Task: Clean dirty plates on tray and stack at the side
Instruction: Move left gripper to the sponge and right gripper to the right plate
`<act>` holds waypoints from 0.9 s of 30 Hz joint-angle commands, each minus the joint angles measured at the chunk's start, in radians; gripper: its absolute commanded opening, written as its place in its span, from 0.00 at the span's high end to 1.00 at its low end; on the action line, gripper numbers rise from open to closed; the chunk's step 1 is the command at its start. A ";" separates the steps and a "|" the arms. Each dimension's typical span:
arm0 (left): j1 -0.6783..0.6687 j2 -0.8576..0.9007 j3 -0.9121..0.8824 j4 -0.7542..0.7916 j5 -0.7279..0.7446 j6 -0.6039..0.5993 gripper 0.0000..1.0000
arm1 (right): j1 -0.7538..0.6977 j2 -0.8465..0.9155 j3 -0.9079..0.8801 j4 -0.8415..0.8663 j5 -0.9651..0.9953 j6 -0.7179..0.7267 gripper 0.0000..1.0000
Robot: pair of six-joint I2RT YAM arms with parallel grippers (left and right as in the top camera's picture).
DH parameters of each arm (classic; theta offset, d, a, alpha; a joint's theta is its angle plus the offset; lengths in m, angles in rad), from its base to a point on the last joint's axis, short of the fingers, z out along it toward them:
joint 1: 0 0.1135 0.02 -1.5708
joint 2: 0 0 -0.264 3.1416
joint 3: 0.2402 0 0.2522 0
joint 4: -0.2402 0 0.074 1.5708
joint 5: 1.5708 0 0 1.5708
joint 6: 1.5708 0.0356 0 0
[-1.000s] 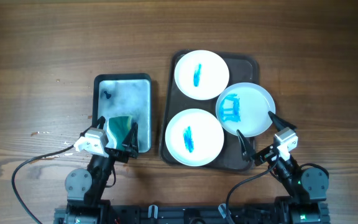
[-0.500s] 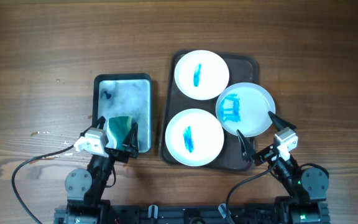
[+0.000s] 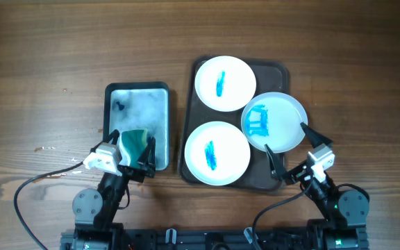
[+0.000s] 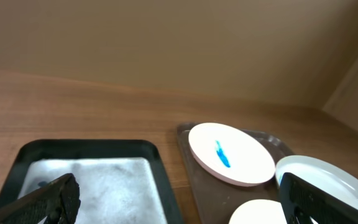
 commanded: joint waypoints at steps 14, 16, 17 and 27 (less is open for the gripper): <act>-0.005 0.200 0.302 -0.086 0.060 -0.062 0.00 | 0.005 0.395 0.605 -0.360 -0.078 -0.002 0.00; -0.005 0.304 0.393 -0.140 0.089 -0.062 0.00 | 0.005 0.522 0.743 -0.480 -0.074 0.003 0.00; -0.005 0.358 0.439 -0.167 0.107 -0.062 0.00 | 0.005 0.583 0.812 -0.543 -0.074 0.014 0.00; -0.005 0.878 0.915 -0.517 0.262 -0.062 0.00 | 0.005 0.974 1.133 -0.839 -0.096 0.146 0.00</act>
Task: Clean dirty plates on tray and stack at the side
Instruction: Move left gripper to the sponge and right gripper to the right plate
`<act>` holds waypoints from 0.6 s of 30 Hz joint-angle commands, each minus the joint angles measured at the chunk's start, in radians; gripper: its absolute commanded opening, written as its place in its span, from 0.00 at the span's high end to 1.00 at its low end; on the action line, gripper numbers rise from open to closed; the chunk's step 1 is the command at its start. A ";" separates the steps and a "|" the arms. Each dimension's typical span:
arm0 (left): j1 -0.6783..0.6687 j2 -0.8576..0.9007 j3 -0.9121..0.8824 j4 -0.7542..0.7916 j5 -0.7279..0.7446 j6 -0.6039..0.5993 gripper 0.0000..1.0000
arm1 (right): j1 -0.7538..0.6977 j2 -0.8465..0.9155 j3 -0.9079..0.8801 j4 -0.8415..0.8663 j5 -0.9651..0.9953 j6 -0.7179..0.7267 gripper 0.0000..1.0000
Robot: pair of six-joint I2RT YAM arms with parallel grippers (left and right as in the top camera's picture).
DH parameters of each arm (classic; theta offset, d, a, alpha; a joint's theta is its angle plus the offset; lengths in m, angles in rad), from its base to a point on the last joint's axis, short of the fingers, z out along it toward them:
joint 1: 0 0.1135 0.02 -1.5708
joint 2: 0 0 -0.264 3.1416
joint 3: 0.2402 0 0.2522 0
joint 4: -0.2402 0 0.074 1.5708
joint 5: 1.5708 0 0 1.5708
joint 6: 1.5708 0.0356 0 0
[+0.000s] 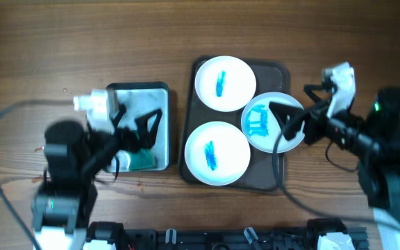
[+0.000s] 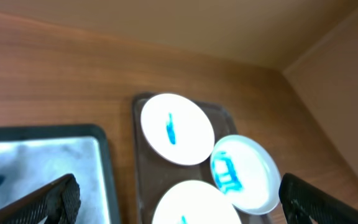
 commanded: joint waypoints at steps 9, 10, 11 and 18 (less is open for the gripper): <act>-0.005 0.247 0.177 -0.134 0.078 -0.126 0.00 | 0.006 0.201 0.031 -0.061 -0.103 0.254 0.00; -0.005 0.249 0.177 -0.133 0.077 -0.125 0.00 | 0.007 0.203 0.031 -0.078 -0.092 0.253 0.00; -0.005 0.251 0.177 -0.134 0.076 -0.124 0.00 | 0.009 0.203 0.031 -0.096 -0.071 0.249 0.00; -0.005 0.303 0.177 -0.229 0.029 -0.126 0.00 | 0.097 0.210 0.026 -0.277 0.224 0.219 0.06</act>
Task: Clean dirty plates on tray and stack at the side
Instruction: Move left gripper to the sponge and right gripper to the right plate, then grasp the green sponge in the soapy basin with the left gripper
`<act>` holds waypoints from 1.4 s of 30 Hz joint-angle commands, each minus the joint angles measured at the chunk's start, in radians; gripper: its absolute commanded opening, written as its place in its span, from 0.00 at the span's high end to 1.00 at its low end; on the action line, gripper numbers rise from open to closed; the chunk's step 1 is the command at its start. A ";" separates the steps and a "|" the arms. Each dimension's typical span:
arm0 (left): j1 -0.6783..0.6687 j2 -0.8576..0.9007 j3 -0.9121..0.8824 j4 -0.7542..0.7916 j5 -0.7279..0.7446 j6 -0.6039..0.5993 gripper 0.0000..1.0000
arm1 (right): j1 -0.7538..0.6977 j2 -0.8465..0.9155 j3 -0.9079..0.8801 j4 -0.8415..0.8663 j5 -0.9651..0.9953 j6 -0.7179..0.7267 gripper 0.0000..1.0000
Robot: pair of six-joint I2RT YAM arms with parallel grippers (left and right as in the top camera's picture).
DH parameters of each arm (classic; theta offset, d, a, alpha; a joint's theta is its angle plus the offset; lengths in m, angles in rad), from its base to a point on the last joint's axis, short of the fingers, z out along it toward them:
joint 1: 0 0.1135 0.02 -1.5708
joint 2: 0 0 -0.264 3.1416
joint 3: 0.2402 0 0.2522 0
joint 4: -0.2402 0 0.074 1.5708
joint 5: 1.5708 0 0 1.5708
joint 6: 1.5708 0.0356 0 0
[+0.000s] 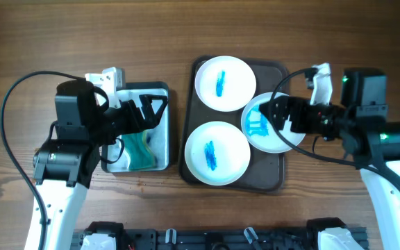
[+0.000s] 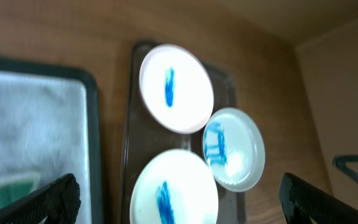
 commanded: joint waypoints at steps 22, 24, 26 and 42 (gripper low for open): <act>-0.005 0.111 0.018 -0.282 -0.194 -0.080 0.00 | 0.218 0.465 -0.098 0.023 0.141 -0.013 0.53; -0.005 0.111 0.018 -0.281 -0.196 -0.078 0.00 | 0.254 0.493 -0.112 0.013 0.166 -0.017 0.53; -0.005 0.111 0.018 -0.280 -0.206 -0.078 0.00 | 0.291 0.501 -0.145 0.018 0.188 0.021 0.53; -0.005 0.116 0.018 -0.259 -0.201 -0.080 0.00 | 0.321 0.505 -0.280 0.334 0.438 0.166 0.95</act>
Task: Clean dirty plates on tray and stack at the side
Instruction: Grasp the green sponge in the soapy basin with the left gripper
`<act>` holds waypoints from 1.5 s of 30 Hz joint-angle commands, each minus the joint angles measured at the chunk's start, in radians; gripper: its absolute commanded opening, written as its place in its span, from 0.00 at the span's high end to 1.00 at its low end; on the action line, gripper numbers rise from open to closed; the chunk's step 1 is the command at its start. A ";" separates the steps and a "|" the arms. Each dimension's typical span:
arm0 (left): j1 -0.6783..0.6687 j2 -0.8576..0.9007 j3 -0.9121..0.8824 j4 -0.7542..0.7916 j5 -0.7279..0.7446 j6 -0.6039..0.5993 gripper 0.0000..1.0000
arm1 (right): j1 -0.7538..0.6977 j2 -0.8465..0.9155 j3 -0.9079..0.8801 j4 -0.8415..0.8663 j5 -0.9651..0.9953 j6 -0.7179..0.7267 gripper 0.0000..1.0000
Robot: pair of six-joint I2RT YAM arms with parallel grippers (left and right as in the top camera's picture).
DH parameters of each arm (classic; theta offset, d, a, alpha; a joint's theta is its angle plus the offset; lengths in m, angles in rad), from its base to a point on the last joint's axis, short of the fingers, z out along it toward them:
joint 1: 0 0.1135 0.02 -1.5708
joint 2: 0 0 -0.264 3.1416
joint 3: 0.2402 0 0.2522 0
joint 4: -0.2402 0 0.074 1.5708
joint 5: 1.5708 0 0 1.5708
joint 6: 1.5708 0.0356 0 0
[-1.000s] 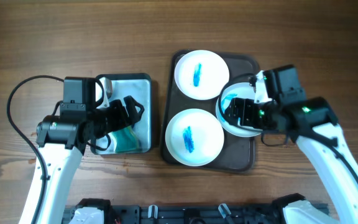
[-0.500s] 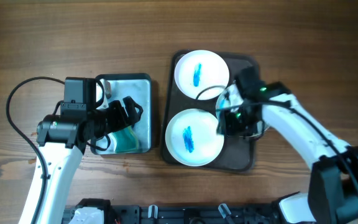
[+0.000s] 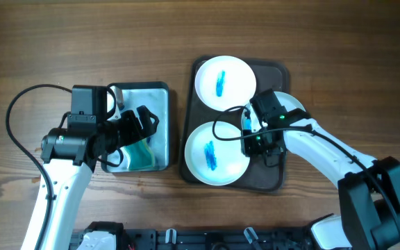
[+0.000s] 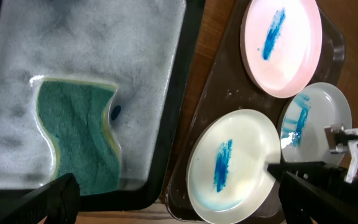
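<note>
Three white plates smeared blue lie on the brown tray [image 3: 281, 182]: a far plate [image 3: 224, 82], a near plate [image 3: 216, 153] and a right plate [image 3: 296, 105] with a blue grid. A green sponge [image 4: 79, 134] lies in the soapy black tray [image 3: 139, 90]. My left gripper [image 3: 132, 137] hangs open above the sponge, nothing between its fingers [image 4: 61, 199]. My right gripper [image 3: 259, 139] is low over the right plate's left part, beside the near plate. Its jaws look apart and hold nothing that I can see.
The two trays sit side by side on a wooden table [image 3: 61, 48], a narrow strip of wood between them. The left arm's cable [image 3: 19, 114] loops over the table at the left. The right arm [image 3: 339, 163] reaches in from the front right.
My left gripper has come lower over the front of the soapy tray, its camera now looking straight down on the sponge. My right gripper has moved left and down to the right plate's left part.
Both grippers were open at the table's front edge, the left by the sponge tray, the right by the plate tray. Then both stood higher and farther out, over their trays. Now the left hangs over the sponge and the right is low among the plates.
</note>
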 commanded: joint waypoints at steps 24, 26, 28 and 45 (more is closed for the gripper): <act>-0.005 0.600 0.014 0.013 -0.193 -0.190 0.72 | 0.001 0.012 -0.006 0.054 0.144 0.134 0.96; -0.005 0.629 0.014 0.044 -0.192 -0.190 0.96 | 0.001 0.012 -0.006 0.054 0.144 0.135 0.96; -0.005 0.630 0.015 0.063 -0.188 -0.190 0.96 | 0.001 0.012 -0.006 0.053 0.144 0.135 0.96; -0.005 0.608 0.205 -0.076 -0.323 -0.073 0.44 | 0.001 0.012 -0.006 0.053 0.144 0.135 0.96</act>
